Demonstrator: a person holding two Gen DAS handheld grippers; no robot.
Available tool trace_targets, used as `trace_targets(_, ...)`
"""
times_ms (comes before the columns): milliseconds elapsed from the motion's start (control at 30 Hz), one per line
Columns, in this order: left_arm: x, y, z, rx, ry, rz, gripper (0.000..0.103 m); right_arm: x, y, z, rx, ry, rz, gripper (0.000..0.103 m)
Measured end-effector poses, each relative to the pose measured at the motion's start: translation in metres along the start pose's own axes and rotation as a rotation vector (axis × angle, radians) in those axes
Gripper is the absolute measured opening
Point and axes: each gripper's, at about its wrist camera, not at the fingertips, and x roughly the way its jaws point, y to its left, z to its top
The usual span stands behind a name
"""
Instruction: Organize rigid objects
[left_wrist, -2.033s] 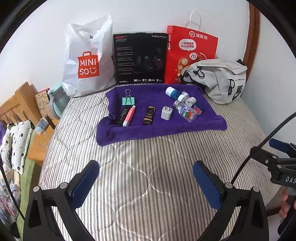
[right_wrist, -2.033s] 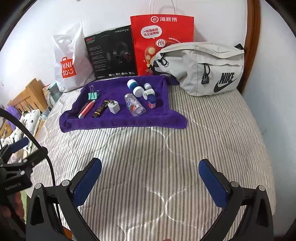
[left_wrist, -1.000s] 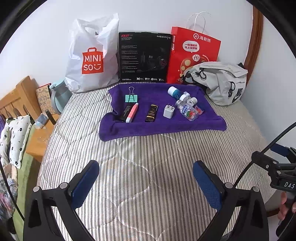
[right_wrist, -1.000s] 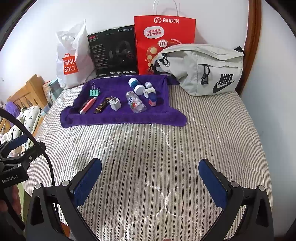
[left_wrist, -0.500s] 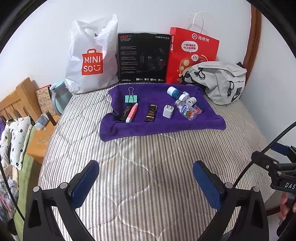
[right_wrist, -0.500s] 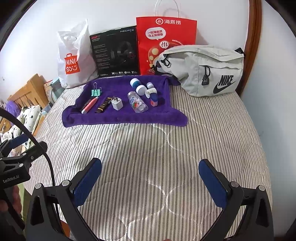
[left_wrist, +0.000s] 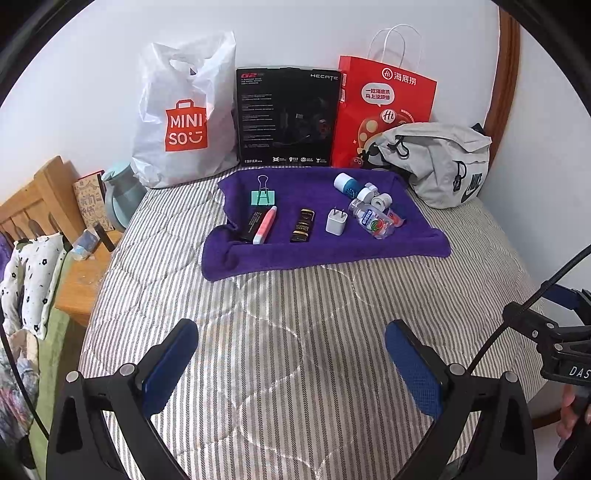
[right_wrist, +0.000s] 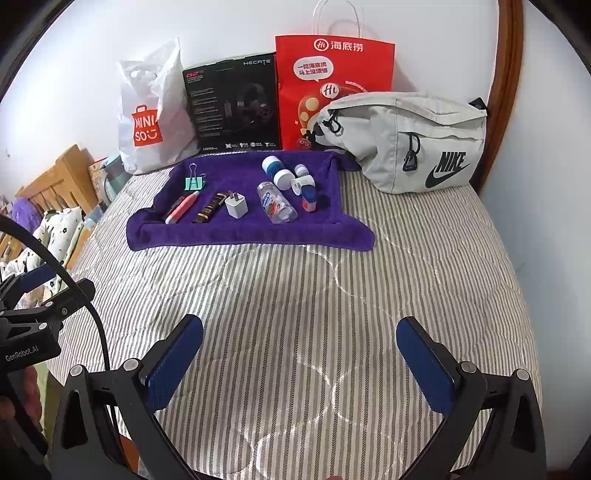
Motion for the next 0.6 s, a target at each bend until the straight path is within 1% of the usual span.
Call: trace_targets(600, 0.0008, 0.0031, 0.0010, 0.003, 0.005, 0.004, 0.102, 0.0027, 0.0000, -0.0003, -0.003, 0.011, 0.000, 0.103)
